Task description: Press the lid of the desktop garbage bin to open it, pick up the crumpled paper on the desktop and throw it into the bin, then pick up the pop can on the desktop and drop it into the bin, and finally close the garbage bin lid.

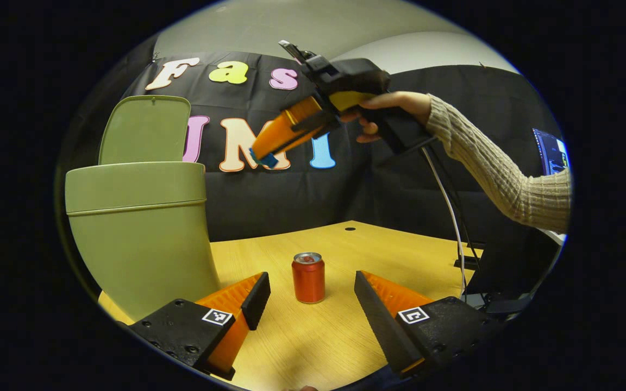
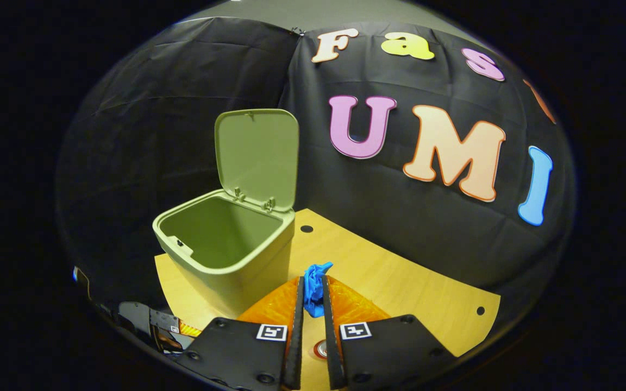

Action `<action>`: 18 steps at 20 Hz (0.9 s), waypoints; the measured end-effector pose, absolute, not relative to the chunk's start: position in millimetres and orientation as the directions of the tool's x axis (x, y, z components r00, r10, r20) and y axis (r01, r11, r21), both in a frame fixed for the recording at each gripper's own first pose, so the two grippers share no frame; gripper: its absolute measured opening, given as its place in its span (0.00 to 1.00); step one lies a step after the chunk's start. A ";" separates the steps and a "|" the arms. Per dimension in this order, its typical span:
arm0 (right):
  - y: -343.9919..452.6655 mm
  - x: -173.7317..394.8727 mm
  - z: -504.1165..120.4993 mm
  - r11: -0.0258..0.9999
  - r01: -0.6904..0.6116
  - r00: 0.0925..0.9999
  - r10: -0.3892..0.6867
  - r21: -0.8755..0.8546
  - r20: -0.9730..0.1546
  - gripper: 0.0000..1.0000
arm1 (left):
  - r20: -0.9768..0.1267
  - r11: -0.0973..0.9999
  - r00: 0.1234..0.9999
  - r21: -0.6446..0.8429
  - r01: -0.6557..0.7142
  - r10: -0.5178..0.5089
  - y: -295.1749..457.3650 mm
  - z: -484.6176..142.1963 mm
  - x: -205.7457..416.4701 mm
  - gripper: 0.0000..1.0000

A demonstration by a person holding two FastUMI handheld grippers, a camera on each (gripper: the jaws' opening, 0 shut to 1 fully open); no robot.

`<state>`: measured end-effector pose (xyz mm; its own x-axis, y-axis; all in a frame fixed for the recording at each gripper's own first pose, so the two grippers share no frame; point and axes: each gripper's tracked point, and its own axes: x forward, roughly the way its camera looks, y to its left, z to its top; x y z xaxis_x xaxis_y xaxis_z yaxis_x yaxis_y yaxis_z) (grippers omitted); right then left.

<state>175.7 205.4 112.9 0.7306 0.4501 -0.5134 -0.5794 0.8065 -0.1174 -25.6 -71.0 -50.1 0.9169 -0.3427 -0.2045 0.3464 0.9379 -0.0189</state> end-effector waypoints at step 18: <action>337.0 168.0 120.0 0.659 -0.746 0.606 0.615 -0.093 -0.505 0.41 | -0.175 0.940 0.925 -0.008 0.341 -0.337 -68.3 -40.9 -18.4 0.94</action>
<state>168.0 337.0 120.0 0.6059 0.6149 -0.5048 -0.7463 0.6590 -0.0929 -18.4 -68.3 -40.9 0.9251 -0.3371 -0.1751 0.3410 0.9400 -0.0077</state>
